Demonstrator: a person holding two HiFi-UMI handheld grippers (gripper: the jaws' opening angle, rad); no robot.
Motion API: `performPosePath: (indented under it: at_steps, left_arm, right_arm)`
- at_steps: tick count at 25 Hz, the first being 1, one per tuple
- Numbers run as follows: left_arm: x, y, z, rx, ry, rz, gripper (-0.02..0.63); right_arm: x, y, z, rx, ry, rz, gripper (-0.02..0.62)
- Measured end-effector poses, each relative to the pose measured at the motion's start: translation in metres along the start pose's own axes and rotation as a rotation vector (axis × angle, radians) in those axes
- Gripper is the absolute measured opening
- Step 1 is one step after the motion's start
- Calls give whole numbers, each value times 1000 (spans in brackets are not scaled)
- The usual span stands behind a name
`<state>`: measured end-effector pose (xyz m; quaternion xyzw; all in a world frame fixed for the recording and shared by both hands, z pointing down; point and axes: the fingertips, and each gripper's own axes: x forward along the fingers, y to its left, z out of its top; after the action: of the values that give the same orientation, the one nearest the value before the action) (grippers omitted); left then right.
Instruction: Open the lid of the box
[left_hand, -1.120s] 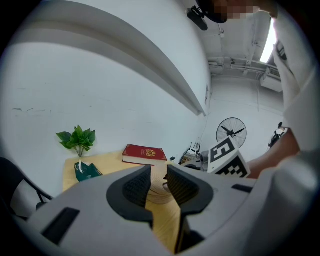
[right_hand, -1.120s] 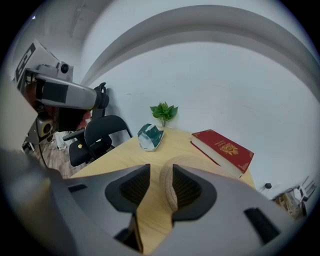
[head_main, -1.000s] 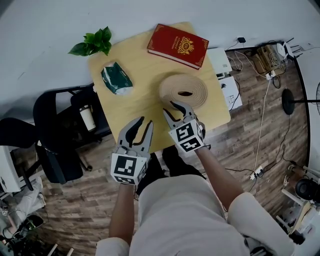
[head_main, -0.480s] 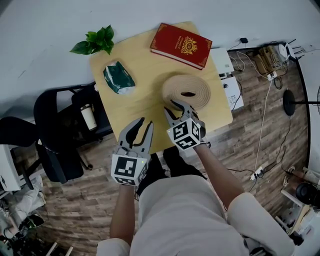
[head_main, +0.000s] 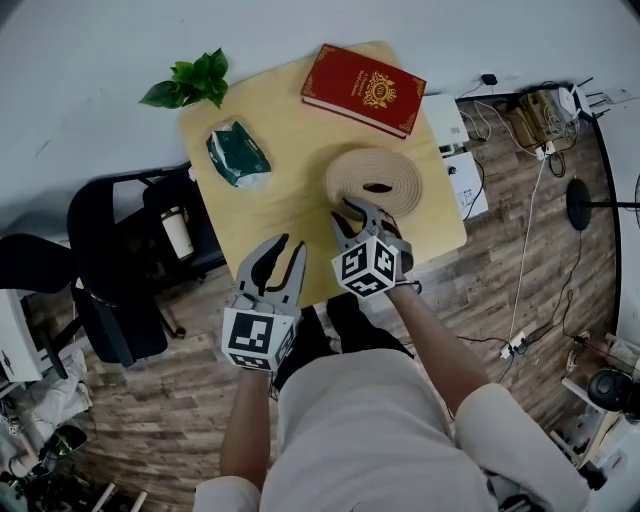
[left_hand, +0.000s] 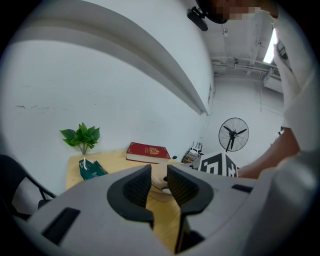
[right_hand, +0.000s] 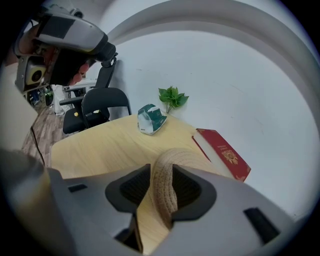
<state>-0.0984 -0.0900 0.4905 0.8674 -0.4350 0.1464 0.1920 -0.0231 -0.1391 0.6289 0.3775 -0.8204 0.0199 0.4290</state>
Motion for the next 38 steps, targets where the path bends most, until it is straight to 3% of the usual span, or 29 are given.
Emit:
performPosePath:
  at_steps: [18,38]
  left_arm:
    - [-2,2,0,-3,0,9,89]
    - [-3,-2,4,4,-9,8,89]
  right_arm:
    - [4,0,-4,-51,36,-16,103]
    - [0,0,-1,-9,19,1,88]
